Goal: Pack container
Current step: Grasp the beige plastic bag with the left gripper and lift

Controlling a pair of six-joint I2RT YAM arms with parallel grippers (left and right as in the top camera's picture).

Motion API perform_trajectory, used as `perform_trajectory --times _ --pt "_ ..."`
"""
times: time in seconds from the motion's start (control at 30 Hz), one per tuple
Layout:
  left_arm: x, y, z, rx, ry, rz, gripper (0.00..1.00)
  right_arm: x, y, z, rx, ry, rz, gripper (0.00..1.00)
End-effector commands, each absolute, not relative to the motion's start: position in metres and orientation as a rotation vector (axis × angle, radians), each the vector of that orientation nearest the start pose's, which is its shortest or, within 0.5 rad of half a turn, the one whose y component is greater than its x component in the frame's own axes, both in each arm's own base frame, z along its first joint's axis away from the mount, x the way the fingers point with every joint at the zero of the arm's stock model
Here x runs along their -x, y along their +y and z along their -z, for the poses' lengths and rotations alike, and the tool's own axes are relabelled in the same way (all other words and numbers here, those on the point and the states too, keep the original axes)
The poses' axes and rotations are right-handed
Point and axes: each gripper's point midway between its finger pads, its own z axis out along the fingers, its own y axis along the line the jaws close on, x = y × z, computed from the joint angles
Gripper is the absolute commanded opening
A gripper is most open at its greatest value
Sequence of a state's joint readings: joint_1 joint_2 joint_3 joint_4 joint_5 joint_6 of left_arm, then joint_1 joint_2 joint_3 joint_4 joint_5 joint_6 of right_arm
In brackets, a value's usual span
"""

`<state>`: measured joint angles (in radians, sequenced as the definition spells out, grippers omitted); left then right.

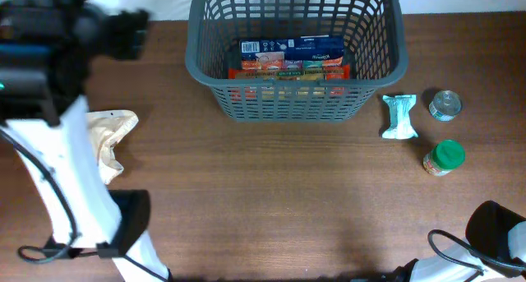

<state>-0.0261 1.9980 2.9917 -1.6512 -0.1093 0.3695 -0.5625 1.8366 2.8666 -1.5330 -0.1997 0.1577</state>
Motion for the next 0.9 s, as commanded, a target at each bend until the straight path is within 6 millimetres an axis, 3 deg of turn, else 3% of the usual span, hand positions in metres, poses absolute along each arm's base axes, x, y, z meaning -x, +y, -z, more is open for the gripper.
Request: perform_trajectory --times 0.0,0.13,0.27,0.3,0.33,0.43,0.67,0.87 --pt "-0.425 0.087 -0.363 0.044 2.499 -0.255 0.81 -0.338 -0.174 -0.492 -0.621 1.965 0.039 0.99" --pt "-0.409 0.136 -0.301 0.201 2.713 -0.244 0.82 -0.338 -0.174 -0.492 -0.621 1.965 0.039 0.99" --pt "-0.379 0.165 -0.23 0.331 2.958 -0.194 0.83 -0.338 -0.174 -0.492 -0.621 1.965 0.039 0.99" --pt "-0.374 0.169 -0.216 0.355 2.998 -0.173 0.82 -0.338 -0.174 -0.492 -0.62 1.965 0.039 0.99" --pt "-0.37 0.167 -0.184 0.334 3.058 -0.06 0.82 -0.338 -0.174 -0.492 -0.621 1.965 0.039 0.99" --pt "-0.369 0.156 -0.144 0.214 3.093 0.12 0.81 -0.338 -0.174 -0.492 -0.621 1.965 0.039 0.99" --pt "-0.368 0.163 -0.075 0.186 3.115 0.075 0.83 -0.338 -0.174 -0.492 -0.621 1.965 0.039 0.99" --pt "-0.368 0.174 -0.04 0.245 3.095 -0.021 0.87 -0.338 -0.174 -0.492 -0.62 1.965 0.039 0.99"
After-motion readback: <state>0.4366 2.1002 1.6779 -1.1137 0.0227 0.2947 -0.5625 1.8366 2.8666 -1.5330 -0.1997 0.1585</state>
